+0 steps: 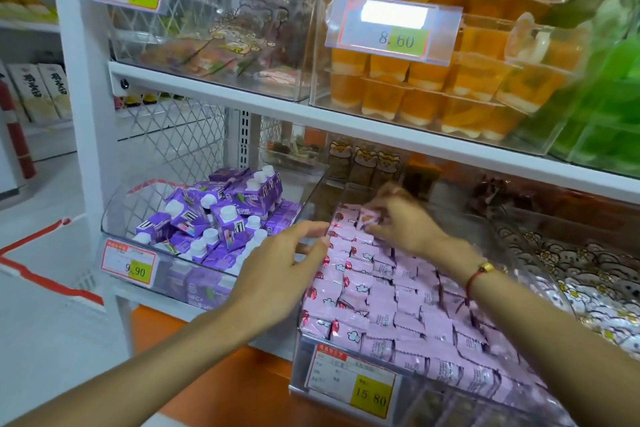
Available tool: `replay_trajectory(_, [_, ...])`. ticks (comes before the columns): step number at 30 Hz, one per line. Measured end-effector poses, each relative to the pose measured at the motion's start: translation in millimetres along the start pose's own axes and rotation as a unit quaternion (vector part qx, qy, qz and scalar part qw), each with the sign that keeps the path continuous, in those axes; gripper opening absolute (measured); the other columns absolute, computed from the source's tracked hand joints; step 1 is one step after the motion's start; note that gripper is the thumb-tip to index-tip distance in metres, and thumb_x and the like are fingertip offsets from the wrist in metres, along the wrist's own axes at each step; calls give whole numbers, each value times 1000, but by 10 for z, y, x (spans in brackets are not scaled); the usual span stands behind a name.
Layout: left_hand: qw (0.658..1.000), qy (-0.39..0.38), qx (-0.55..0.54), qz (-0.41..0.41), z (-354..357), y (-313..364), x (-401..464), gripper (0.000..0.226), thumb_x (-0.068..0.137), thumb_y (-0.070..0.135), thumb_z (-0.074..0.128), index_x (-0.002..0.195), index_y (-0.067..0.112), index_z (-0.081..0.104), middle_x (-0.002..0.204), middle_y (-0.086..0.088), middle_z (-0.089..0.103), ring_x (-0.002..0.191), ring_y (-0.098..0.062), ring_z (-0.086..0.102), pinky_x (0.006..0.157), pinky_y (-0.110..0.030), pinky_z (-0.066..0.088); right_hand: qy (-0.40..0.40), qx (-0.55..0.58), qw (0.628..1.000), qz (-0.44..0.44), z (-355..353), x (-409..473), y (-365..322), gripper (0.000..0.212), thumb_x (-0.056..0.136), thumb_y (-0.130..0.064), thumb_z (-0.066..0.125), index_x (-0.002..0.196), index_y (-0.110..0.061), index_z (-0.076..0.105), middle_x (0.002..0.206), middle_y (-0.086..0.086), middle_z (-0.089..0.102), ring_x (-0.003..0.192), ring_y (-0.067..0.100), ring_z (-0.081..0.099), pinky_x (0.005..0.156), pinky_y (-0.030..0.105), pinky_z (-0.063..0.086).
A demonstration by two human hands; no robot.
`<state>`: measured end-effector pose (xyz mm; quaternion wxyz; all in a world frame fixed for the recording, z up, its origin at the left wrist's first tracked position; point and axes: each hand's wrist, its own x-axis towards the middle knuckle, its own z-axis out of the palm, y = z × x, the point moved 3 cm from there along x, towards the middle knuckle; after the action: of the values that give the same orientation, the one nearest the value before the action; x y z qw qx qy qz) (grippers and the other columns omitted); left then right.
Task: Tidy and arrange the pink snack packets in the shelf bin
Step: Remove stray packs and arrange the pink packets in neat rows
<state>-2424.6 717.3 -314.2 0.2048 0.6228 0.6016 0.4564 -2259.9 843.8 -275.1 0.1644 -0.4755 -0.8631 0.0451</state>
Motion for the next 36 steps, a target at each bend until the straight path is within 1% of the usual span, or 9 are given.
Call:
replay_trajectory(7, [999, 3, 31, -5, 4, 15, -36, 31, 91, 45, 44, 120, 45, 55, 101, 26, 60, 93, 2, 57, 84, -24, 45, -40, 6, 999, 1, 235, -77, 103, 24, 96, -23, 52, 114, -17, 67, 121, 1, 65, 104, 17, 61, 92, 34, 48])
replay_trajectory(10, [999, 11, 40, -9, 6, 26, -32, 31, 90, 45, 43, 119, 45, 54, 105, 24, 62, 95, 0, 59, 84, -26, 45, -104, 1, 994, -29, 179, -78, 101, 29, 98, -20, 46, 119, -15, 65, 125, 0, 62, 98, 8, 57, 88, 23, 41])
replay_trajectory(13, [999, 17, 45, -11, 18, 28, -34, 29, 89, 45, 43, 117, 47, 53, 103, 26, 63, 92, 2, 58, 79, -25, 43, -177, 57, 983, -7, 65, -16, 150, 30, 98, -19, 46, 125, -15, 60, 98, -11, 63, 73, -13, 55, 70, 5, 39])
replay_trajectory(16, [999, 17, 42, -10, 29, 10, -28, 28, 87, 48, 41, 112, 51, 53, 92, 32, 61, 81, 12, 54, 72, -17, 40, -83, 109, 990, 36, 6, 124, 206, 16, 95, -18, 54, 109, -19, 62, 104, 0, 66, 92, 9, 64, 75, 18, 48])
replay_trajectory(18, [999, 17, 39, -11, 25, 4, -28, 23, 85, 50, 40, 104, 58, 51, 88, 37, 59, 79, 16, 53, 71, -11, 38, -33, 87, 994, 58, 61, 186, 215, 8, 90, -20, 62, 97, -22, 64, 105, 2, 67, 92, 17, 63, 79, 24, 49])
replay_trajectory(22, [999, 19, 41, -11, 8, 24, -33, 17, 83, 53, 39, 92, 66, 46, 83, 45, 55, 78, 25, 50, 67, -2, 32, -46, 0, 996, 79, 214, 265, 234, 24, 86, -28, 66, 108, -18, 68, 109, 1, 67, 85, 14, 57, 75, 23, 46])
replay_trajectory(29, [999, 22, 46, -2, 1, 25, -26, 17, 86, 49, 43, 95, 62, 48, 84, 41, 57, 75, 26, 48, 66, 1, 33, -69, 28, 996, 55, 173, 309, 260, 12, 86, -22, 66, 95, -15, 71, 95, 0, 69, 80, 11, 59, 64, 14, 43])
replay_trajectory(34, [999, 20, 46, -1, 9, 29, -36, 19, 88, 48, 44, 103, 56, 51, 86, 40, 57, 79, 17, 54, 67, -1, 33, 59, 35, 998, 9, 150, 230, 229, 8, 92, -20, 58, 89, -16, 66, 94, -4, 55, 78, 14, 57, 63, 17, 43])
replay_trajectory(36, [999, 22, 43, 0, 15, 22, -39, 20, 88, 48, 45, 106, 55, 52, 86, 41, 57, 80, 17, 53, 70, -4, 35, 136, 108, 985, 15, 94, 165, 193, 6, 94, -15, 54, 92, -16, 60, 93, -2, 55, 67, 13, 59, 56, 18, 48])
